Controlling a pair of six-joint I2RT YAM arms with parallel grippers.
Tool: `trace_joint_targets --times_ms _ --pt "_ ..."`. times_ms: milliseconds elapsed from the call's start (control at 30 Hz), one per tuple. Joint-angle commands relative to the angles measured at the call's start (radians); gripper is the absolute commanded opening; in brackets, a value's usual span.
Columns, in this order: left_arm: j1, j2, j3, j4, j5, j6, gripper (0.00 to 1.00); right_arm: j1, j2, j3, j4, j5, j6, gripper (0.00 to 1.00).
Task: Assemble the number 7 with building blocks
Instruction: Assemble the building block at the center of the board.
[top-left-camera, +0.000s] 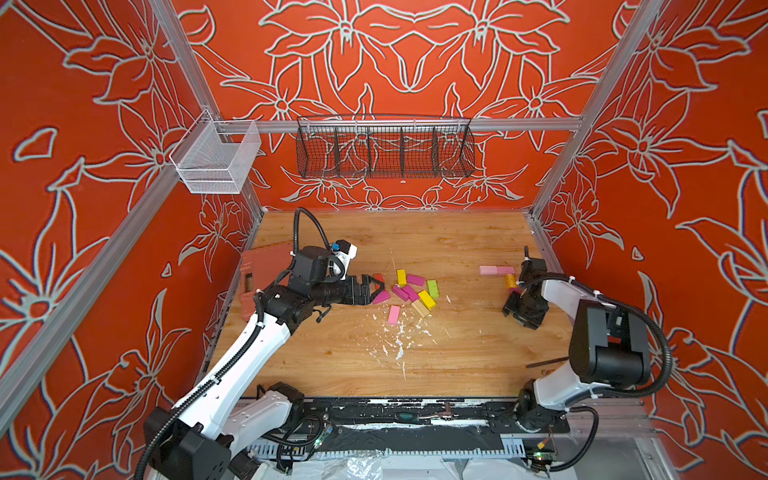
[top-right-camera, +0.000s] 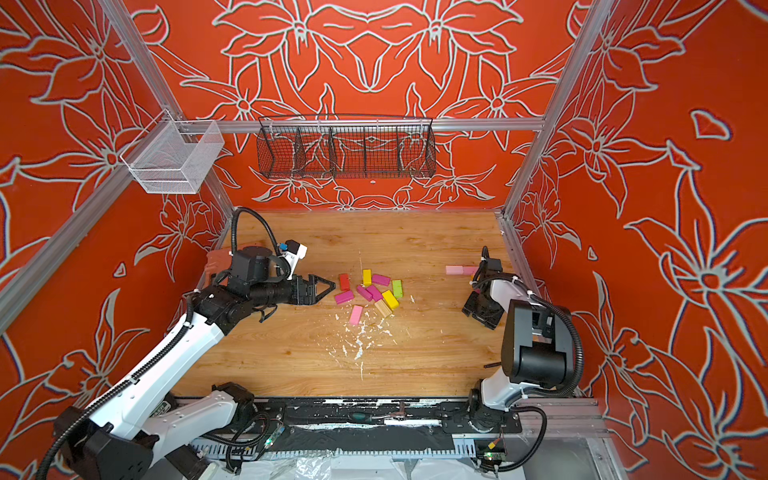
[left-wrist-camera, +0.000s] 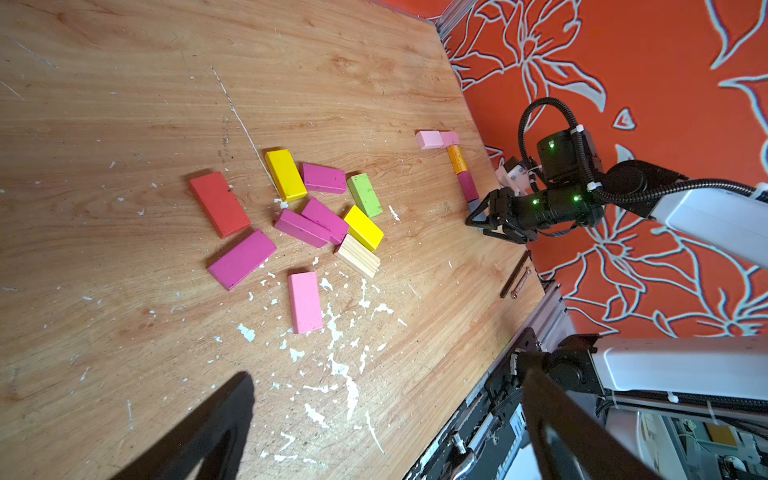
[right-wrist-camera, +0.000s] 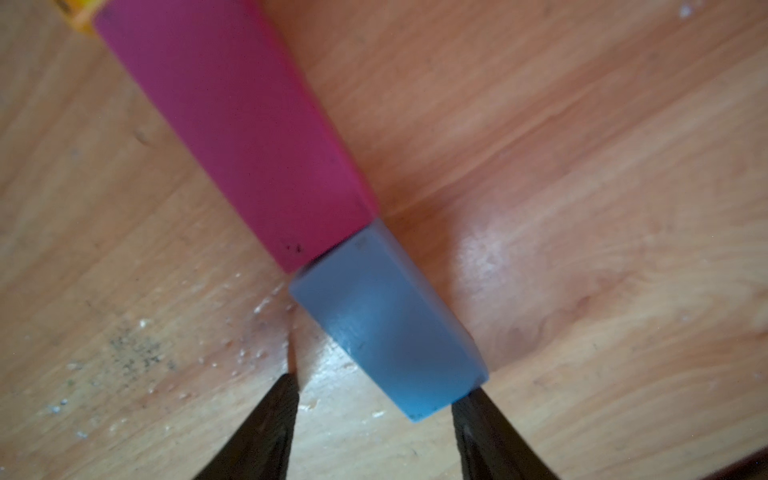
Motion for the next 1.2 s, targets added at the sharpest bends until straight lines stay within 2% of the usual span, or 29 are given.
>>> trace_joint_targets --times_ms 0,633,833,1000,1167 --pt "0.008 0.001 -0.004 0.010 0.005 0.004 0.98 -0.006 0.017 -0.006 0.014 -0.004 -0.003 0.61" --pt "0.009 0.001 0.000 0.003 -0.002 0.008 0.98 -0.011 0.032 0.008 0.025 -0.006 -0.028 0.61" --pt "0.009 0.004 0.003 0.003 -0.004 0.009 0.98 -0.010 -0.078 0.019 -0.069 0.004 -0.040 0.62" --pt "0.009 0.018 0.007 0.001 0.006 0.005 0.98 -0.011 -0.176 0.095 -0.126 -0.009 -0.101 0.66" --pt "0.008 0.032 0.011 -0.012 0.013 0.007 0.98 -0.013 -0.136 0.230 -0.157 -0.017 -0.177 0.73"
